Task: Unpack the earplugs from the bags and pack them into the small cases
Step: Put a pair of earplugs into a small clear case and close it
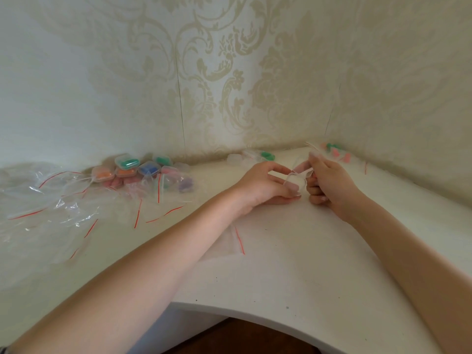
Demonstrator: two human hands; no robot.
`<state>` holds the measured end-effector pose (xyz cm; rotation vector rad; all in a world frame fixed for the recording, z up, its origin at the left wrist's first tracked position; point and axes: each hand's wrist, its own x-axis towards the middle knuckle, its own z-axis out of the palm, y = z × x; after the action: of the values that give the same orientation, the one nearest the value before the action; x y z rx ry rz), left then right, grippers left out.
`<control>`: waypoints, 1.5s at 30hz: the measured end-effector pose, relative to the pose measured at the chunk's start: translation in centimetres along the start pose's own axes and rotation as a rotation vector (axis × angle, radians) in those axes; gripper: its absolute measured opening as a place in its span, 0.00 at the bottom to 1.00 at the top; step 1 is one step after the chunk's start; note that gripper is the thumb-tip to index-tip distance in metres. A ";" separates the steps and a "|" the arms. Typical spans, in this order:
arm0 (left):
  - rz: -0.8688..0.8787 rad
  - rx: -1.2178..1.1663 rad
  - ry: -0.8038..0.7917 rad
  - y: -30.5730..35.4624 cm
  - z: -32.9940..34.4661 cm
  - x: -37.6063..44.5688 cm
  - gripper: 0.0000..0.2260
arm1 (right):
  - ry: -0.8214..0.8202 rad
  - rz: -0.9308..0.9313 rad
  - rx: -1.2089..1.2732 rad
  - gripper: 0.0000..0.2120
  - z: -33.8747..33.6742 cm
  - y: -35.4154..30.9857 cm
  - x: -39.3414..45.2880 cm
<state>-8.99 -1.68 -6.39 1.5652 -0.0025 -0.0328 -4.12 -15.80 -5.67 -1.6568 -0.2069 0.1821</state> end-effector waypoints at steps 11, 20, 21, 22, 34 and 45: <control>-0.119 -0.222 0.048 0.1 -0.3 0.4 0.18 | 0.066 0.101 0.261 0.14 -0.3 -0.5 0.5; -0.121 -0.231 0.021 0.1 -0.3 0.3 0.16 | -0.046 -0.214 0.170 0.05 0.2 -0.2 0.2; -0.118 -0.233 0.018 0.0 -0.2 0.3 0.16 | -0.048 -0.234 0.157 0.05 0.4 -0.1 0.1; -0.113 -0.237 0.018 0.0 -0.2 0.3 0.16 | -0.036 -0.261 0.125 0.06 0.7 -0.1 0.0; -0.057 -0.277 -0.007 0.0 0.1 0.3 0.15 | 0.024 -0.444 -0.296 0.03 1.3 -0.5 -1.1; -0.078 -0.284 -0.011 0.3 0.1 0.4 0.05 | 0.073 -0.518 -0.387 0.09 0.8 -0.4 -0.7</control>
<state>-8.62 -1.78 -6.13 1.2802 0.0527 -0.0988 -4.99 -15.17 -5.31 -1.9261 -0.6365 -0.3287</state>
